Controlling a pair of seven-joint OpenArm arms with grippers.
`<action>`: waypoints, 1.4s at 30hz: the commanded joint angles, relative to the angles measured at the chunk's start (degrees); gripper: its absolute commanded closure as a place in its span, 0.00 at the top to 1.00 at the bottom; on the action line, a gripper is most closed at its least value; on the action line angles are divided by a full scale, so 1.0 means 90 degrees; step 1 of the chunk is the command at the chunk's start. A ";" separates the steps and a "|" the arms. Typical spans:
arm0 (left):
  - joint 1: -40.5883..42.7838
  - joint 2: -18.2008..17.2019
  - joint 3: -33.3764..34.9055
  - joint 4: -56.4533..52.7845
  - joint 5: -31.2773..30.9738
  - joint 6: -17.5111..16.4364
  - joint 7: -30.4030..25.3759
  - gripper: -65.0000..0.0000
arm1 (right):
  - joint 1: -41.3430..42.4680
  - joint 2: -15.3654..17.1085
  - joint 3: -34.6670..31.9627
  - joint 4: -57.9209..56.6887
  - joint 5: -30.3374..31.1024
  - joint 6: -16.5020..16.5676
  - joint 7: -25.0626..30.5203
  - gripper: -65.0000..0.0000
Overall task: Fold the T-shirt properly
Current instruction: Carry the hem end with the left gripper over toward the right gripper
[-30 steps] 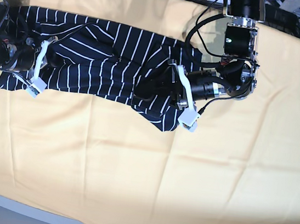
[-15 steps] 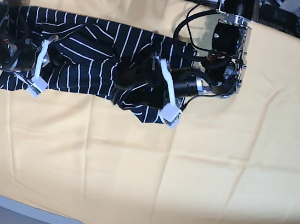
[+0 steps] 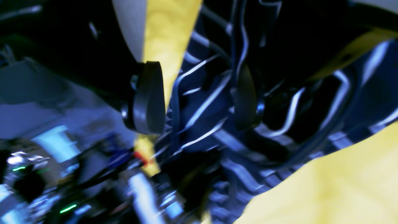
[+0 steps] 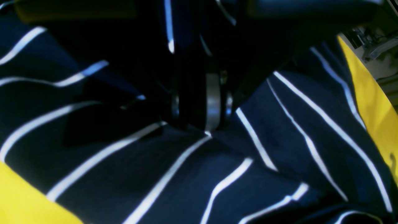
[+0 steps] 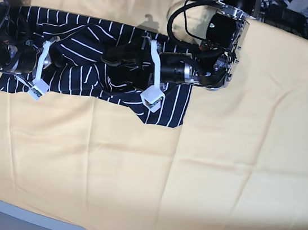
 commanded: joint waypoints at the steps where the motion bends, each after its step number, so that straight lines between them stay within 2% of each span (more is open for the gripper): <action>1: -0.0107 0.0085 0.0019 0.0119 -0.0250 -0.0052 -0.0121 0.57 | 0.0053 0.0073 0.0005 0.0049 -0.0002 0.0055 0.0017 0.21; 5: -0.0151 0.0083 -0.0114 0.0119 -0.0204 -0.0052 -0.0124 0.57 | 0.0053 0.0073 0.0005 0.0049 -0.0002 0.0055 -0.0056 0.21; 7: -0.0194 0.0083 -0.0299 0.0119 -0.0243 -0.0052 -0.0131 0.49 | 0.0056 0.0073 0.0005 0.0049 0.0005 0.0055 -0.0100 0.21; 8: -0.0221 0.0083 -0.0410 0.0119 -0.0253 -0.0052 -0.0180 0.40 | 0.0053 0.0073 0.0005 0.0049 0.0000 0.0055 -0.0097 0.21; 10: -0.0282 0.0085 -0.0668 0.0119 -0.0274 -0.0052 -0.0279 0.06 | 0.0053 0.0073 0.0005 0.0049 0.0005 0.0055 -0.0097 0.21; 11: -0.0304 0.0083 -0.0804 0.0119 -0.0282 -0.0052 -0.0287 0.00 | 0.0053 0.0073 0.0005 0.0049 0.0007 0.0055 -0.0097 0.21; 16: -0.0301 0.0080 -0.1666 0.0119 -0.0823 -0.0052 -0.0204 0.00 | 0.0041 0.0073 0.0005 0.0049 0.0017 0.0055 -0.0097 0.21; 18: -0.0299 0.0080 -0.2074 0.0119 -0.0835 -0.0052 -0.0209 0.00 | 0.0041 0.0073 0.0005 0.0049 0.0019 0.0055 -0.0097 0.21; 20: -0.0282 0.0080 -0.2453 0.0119 -0.0663 -0.0052 -0.0214 0.00 | 0.0039 0.0073 0.0005 0.0049 0.0017 0.0055 -0.0097 0.21; 23: -0.0262 0.0080 -0.2759 0.0119 0.0049 -0.0052 -0.0211 0.00 | 0.0041 0.0073 0.0005 0.0049 0.0017 0.0055 -0.0095 0.21; 25: -0.0187 0.0073 -0.2744 0.0119 0.0408 0.0187 -0.0211 0.00 | 0.0039 0.0073 0.0005 0.0049 0.0019 0.0055 -0.0095 0.21; 28: -0.0044 0.0075 -0.2562 0.0119 0.0942 0.0627 -0.0211 0.00 | 0.0041 0.0070 0.0005 0.0049 0.0019 0.0055 -0.0095 0.21; 34: 0.0068 0.0075 -0.1649 0.0119 0.1795 0.0631 -0.0245 0.00 | 0.0039 0.0073 0.0005 0.0049 0.0019 0.0055 -0.0095 0.21; 38: 0.0066 0.0080 -0.0816 0.0119 0.2470 0.0670 -0.0712 0.00 | 0.0041 0.0070 0.0005 0.0049 0.0019 0.0055 -0.0092 0.21; 42: -0.0010 0.0083 -0.0265 0.0119 0.3041 0.0950 -0.1423 0.00 | 0.0039 0.0073 0.0005 0.0049 0.0019 0.0055 -0.0095 0.21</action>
